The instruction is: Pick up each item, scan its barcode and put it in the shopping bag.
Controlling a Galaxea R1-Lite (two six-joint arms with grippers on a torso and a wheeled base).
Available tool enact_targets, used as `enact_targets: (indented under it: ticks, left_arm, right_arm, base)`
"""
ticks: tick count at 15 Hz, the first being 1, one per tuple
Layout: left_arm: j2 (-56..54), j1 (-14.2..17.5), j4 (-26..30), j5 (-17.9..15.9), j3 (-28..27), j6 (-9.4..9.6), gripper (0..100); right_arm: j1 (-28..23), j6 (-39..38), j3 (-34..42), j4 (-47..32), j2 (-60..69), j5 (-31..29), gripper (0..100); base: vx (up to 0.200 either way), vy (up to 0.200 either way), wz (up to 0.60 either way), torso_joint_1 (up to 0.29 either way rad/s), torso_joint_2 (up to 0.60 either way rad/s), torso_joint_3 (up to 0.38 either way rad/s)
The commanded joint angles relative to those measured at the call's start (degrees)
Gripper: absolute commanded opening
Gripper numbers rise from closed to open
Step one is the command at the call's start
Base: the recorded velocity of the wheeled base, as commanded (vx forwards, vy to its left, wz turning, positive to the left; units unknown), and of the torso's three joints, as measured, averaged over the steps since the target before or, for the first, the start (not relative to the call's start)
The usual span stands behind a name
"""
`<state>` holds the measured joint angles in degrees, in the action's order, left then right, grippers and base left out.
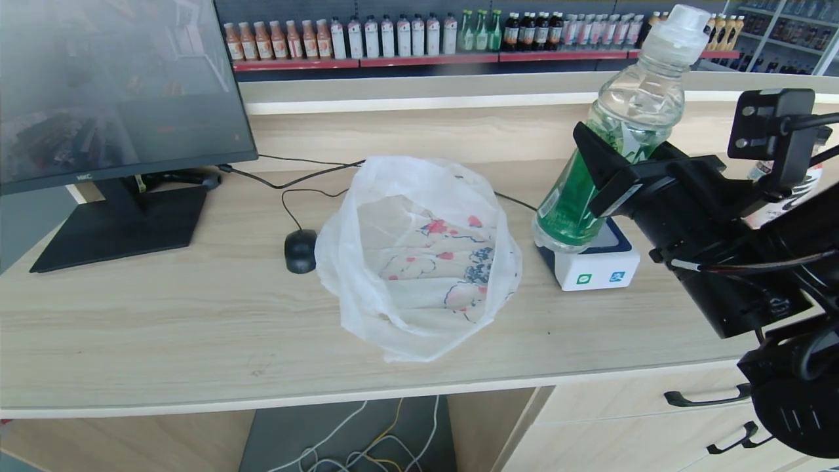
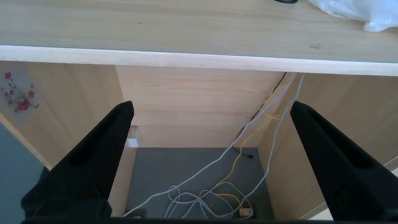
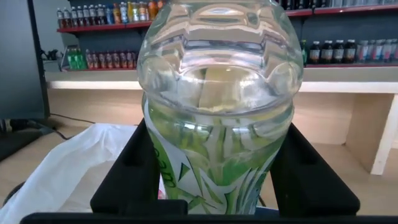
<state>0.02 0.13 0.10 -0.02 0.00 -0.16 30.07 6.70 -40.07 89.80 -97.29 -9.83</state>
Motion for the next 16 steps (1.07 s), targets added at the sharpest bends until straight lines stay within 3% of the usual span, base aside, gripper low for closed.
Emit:
enact_targets:
  ticks: [1,4,5,16]
  left_arm:
    - [0.06,0.04,-0.01,0.02,0.0,-0.02,100]
    - [-0.02,0.04,-0.01,0.02,0.0,0.07,100]
    - [-0.02,-0.05,-0.01,-0.06,0.0,0.69,100]
    - [-0.02,0.04,-0.01,-0.06,0.0,0.6,100]
  right_arm:
    - [-0.02,-0.38,0.08,0.2,-0.62,-0.02,0]
    - [-0.02,-0.38,0.7,0.2,-0.62,-0.02,0]
    - [-0.02,-0.38,0.7,0.2,-0.79,-0.02,0]
    - [0.16,-0.46,-3.0,0.2,-8.09,0.25,0]
  base:
    - [0.0,0.2,0.0,0.002,-0.01,0.002]
    - [0.0,0.2,0.0,0.004,0.0,0.004]
    - [0.0,0.0,0.0,0.0,0.0,0.0]
    - [0.0,0.0,0.0,0.0,0.0,0.0]
